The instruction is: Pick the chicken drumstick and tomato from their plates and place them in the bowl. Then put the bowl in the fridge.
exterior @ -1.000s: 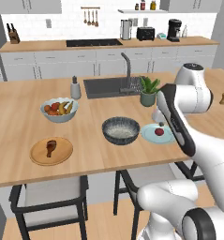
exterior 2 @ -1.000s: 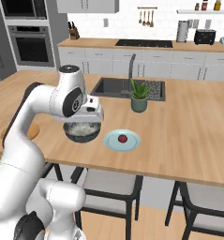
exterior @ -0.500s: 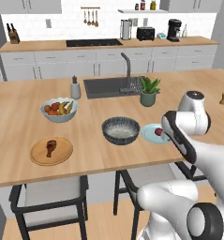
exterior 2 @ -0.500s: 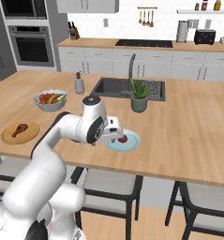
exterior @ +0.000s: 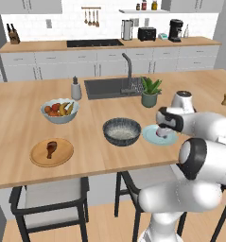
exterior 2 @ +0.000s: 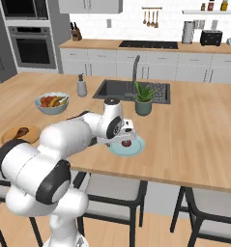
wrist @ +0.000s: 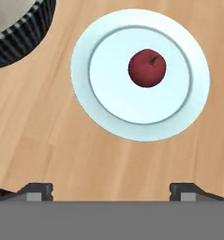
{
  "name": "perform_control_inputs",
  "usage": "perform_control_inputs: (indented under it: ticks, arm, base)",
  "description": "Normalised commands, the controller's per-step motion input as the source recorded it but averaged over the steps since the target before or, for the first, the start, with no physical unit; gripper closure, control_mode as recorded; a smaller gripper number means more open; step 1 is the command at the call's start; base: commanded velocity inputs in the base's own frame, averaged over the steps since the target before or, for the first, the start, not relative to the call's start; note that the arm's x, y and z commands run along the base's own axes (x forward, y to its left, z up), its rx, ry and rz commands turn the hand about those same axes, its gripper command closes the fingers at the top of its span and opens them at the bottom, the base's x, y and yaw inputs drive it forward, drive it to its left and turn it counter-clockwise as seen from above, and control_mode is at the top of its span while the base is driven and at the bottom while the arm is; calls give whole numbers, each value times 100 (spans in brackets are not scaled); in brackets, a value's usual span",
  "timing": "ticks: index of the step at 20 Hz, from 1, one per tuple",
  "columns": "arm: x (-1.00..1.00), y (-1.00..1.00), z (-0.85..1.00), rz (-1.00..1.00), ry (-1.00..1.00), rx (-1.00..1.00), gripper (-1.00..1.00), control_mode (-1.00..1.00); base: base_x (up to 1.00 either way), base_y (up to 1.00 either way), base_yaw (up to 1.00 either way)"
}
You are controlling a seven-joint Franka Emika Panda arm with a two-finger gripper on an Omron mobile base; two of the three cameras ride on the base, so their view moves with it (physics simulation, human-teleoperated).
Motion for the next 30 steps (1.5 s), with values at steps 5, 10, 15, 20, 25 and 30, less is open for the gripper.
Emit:
perform_control_inputs:
  ticks: [5, 10, 15, 20, 25, 30]
  arm:
    - [100, -21, -7, 0, 20, 14, -100, -100]
    - [75, -18, -30, 1, 17, 7, -100, -100]
    - [49, 0, -56, 0, 15, 0, -100, -100]
    - [35, 0, -48, 0, 15, 0, -100, -100]
    - [12, 0, -19, 0, 12, 0, -100, -100]
    - [-19, 8, 0, 0, 6, 0, -100, -100]
  base:
    - [0, 0, 0]
    - [0, 0, 0]
    - [0, 0, 0]
    - [0, 0, 0]
    - [0, 0, 0]
    - [0, 0, 0]
